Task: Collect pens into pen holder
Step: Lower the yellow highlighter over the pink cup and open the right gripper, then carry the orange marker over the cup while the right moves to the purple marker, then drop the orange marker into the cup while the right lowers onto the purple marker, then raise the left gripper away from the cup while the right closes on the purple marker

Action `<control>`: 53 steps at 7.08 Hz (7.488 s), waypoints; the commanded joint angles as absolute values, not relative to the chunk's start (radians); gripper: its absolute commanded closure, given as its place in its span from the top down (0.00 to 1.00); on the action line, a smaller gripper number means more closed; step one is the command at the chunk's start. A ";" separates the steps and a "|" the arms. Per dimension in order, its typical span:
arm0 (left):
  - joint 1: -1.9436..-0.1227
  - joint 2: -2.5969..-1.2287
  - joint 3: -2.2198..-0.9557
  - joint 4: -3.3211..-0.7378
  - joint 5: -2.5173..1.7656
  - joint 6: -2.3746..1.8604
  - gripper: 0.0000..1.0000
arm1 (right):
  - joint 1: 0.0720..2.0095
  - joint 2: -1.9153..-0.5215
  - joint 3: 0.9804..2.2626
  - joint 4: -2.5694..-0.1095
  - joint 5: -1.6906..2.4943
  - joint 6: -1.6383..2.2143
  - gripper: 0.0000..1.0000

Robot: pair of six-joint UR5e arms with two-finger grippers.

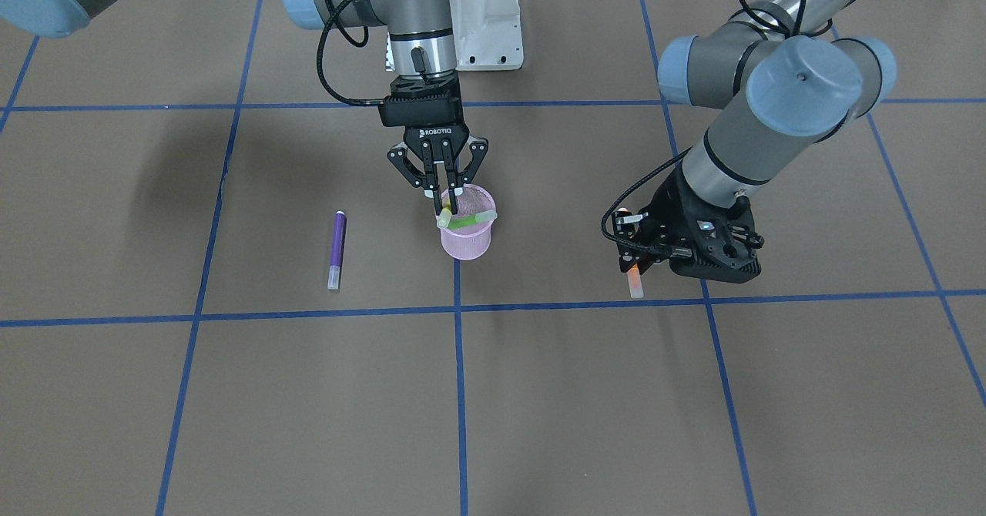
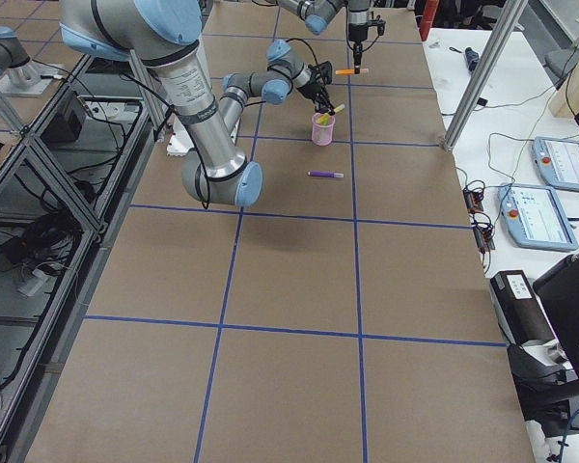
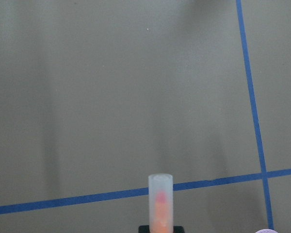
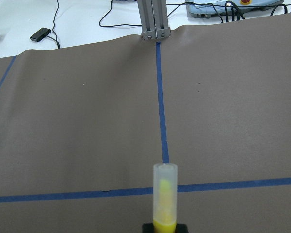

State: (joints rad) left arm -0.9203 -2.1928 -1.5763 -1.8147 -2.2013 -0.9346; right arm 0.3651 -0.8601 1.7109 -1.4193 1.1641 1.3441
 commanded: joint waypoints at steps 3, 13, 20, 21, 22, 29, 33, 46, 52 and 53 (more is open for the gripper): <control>-0.919 -2.192 -1.572 -1.813 -2.201 -0.933 0.00 | 0.307 -0.855 1.680 -1.419 1.059 1.342 0.00; -0.830 -2.286 -1.731 -1.822 -1.926 -1.203 0.00 | 0.760 -0.928 1.721 -1.428 1.915 1.252 0.99; -0.458 -2.284 -1.766 -1.960 -1.333 -1.384 0.00 | 0.773 -0.924 1.439 -1.482 2.068 1.117 0.99; -0.457 -2.275 -1.760 -1.960 -1.310 -1.379 0.00 | 0.773 -0.916 1.439 -1.483 2.068 1.117 0.99; -0.457 -2.272 -1.749 -1.960 -1.271 -1.365 0.00 | 0.767 -0.913 1.439 -1.483 2.068 1.124 0.99; -0.460 -2.278 -1.584 -2.101 -1.151 -1.342 0.00 | 0.699 -0.914 1.430 -1.482 2.057 1.114 0.99; -0.454 -2.276 -1.588 -2.114 -1.161 -1.339 0.00 | 0.699 -0.917 1.430 -1.480 2.059 1.114 0.99; -0.379 -2.241 -1.603 -2.114 -1.108 -1.339 1.00 | 0.701 -0.919 1.430 -1.477 2.062 1.112 0.99; -0.432 -2.237 -1.715 -2.097 -1.208 -1.232 1.00 | 0.701 -0.914 1.402 -1.437 2.057 1.114 0.98; -0.505 -2.229 -1.720 -2.073 -1.348 -1.230 1.00 | 0.701 -0.916 1.401 -1.436 2.057 1.114 0.97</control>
State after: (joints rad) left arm -0.4354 -2.2361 -1.7073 -2.0924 -1.2158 -1.2378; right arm 0.7010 -0.9146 1.4048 -1.4407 2.0572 1.1136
